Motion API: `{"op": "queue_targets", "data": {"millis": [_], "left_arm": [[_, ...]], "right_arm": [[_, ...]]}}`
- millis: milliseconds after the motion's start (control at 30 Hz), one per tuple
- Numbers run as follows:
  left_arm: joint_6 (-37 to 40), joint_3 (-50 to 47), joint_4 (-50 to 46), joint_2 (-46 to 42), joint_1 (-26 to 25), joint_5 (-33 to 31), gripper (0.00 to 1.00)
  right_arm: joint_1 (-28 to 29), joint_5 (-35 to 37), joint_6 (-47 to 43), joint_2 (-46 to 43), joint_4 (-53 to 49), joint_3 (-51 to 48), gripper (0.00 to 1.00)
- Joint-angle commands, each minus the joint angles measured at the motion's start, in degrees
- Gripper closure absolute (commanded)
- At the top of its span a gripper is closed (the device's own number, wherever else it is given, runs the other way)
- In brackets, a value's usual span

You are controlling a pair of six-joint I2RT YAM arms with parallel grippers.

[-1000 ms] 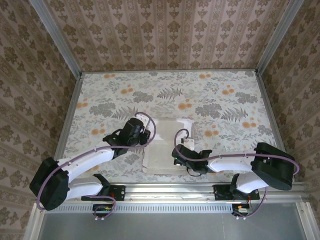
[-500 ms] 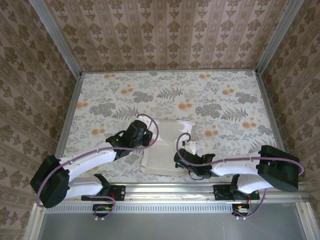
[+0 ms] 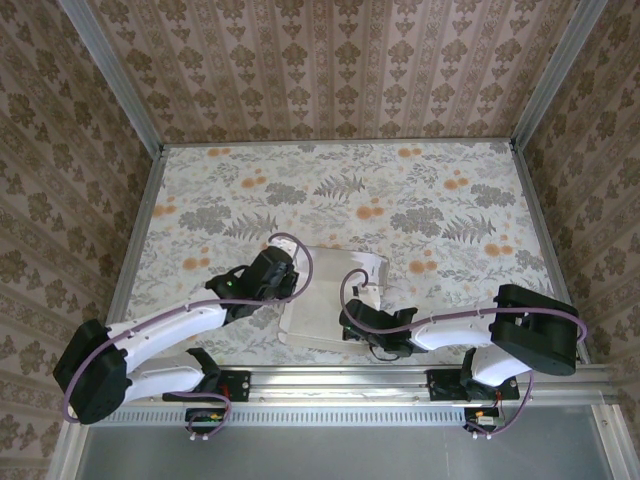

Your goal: Fold the paper box

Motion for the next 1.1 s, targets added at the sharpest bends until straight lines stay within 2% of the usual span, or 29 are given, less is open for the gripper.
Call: {"op": "queue_targets", "data": {"millis": [0, 300, 567, 733, 833, 933, 1067], "left_arm": [[-2.39, -2.93, -7.93, 1.43, -0.78, 1.59, 1.00], [-2.39, -2.78, -6.92, 2.48, -0.73, 1.62, 1.00], [0.57, -5.70, 0.96, 1.38, 0.14, 4.95, 1.00], [3.40, -5.78, 3.74, 1.34, 0.84, 7.41, 1.00], [5.31, -5.82, 5.25, 1.51, 1.60, 9.54, 1.00], [7.25, -5.75, 6.86, 1.77, 2.56, 11.72, 0.99], [9.92, -4.87, 8.50, 3.06, 3.86, 14.49, 0.99]], "right_arm": [[0.71, -0.79, 0.27, 1.80, -1.43, 0.22, 0.98], [0.80, -2.91, -4.25, -0.40, -0.52, 2.38, 0.97], [-1.50, -5.30, -16.09, -15.40, -10.89, 7.82, 0.88], [-7.12, -11.19, -23.03, -24.04, -19.30, 12.89, 0.81], [-12.62, -15.78, -25.94, -26.88, -22.58, 16.08, 0.78], [-18.85, -19.98, -28.95, -27.46, -22.89, 18.46, 0.75], [-27.00, -25.90, -34.29, -23.67, -22.76, 22.36, 0.70]]}}
